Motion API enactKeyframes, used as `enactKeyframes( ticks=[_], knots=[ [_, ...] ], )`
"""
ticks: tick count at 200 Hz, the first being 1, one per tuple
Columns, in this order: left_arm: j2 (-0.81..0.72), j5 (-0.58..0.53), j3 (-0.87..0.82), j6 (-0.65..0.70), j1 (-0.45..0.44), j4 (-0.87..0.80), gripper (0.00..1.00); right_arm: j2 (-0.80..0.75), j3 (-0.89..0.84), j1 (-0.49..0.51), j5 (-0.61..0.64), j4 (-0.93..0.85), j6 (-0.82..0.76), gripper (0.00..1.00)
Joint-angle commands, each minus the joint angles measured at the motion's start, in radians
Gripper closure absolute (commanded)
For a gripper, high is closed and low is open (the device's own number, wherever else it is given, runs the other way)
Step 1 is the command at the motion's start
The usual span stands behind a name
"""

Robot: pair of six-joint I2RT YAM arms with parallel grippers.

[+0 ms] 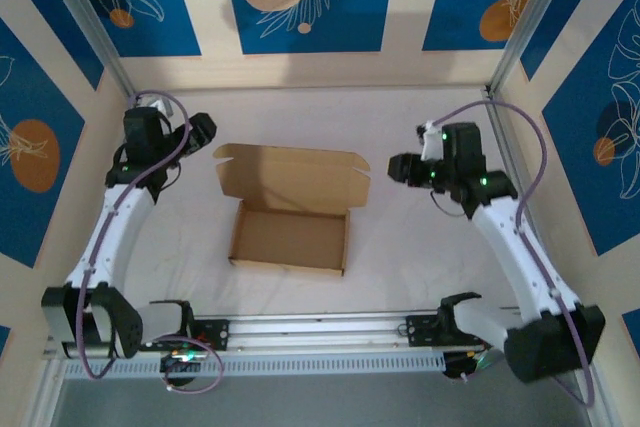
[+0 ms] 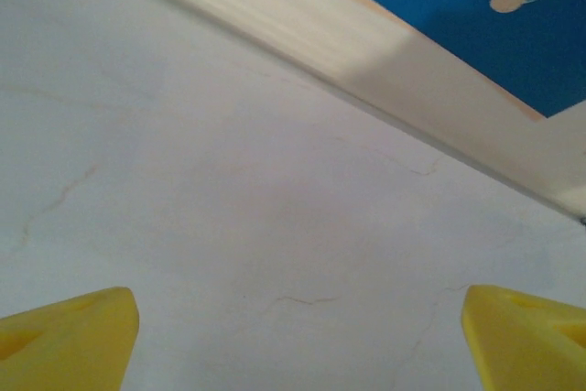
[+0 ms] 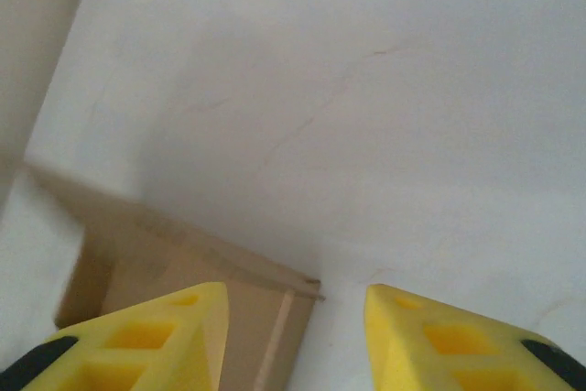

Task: Fold the paper box

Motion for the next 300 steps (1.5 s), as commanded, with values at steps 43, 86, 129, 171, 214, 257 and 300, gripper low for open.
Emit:
enactKeyframes(
  ticks=[43, 86, 129, 171, 214, 257, 300],
  knots=[
    [-0.139, 0.085, -0.188, 0.178, -0.016, 0.201, 0.13, 0.102, -0.030, 0.171, -0.031, 0.074, -0.532, 0.33],
    [-0.168, 0.167, -0.258, 0.272, -0.042, 0.283, 0.14, 0.206, -0.033, 0.197, 0.115, 0.175, -0.553, 0.32],
    [-0.168, 0.138, -0.306, 0.314, -0.049, 0.320, 0.13, 0.276, -0.039, 0.210, 0.100, 0.246, -0.517, 0.43],
    [-0.185, 0.123, -0.379, 0.329, -0.048, 0.408, 0.12, 0.244, -0.088, 0.215, 0.132, 0.323, -0.545, 0.82],
    [-0.157, 0.174, -0.358, 0.361, -0.049, 0.448, 0.12, 0.236, -0.059, 0.215, 0.214, 0.381, -0.596, 0.91],
    [-0.074, 0.278, -0.352, 0.466, -0.049, 0.547, 0.12, 0.267, -0.030, 0.194, 0.202, 0.452, -0.690, 0.90],
    [0.036, 0.554, -0.338, 0.607, -0.033, 0.738, 0.12, 0.322, 0.029, 0.128, 0.106, 0.434, -0.724, 0.89]
  ],
)
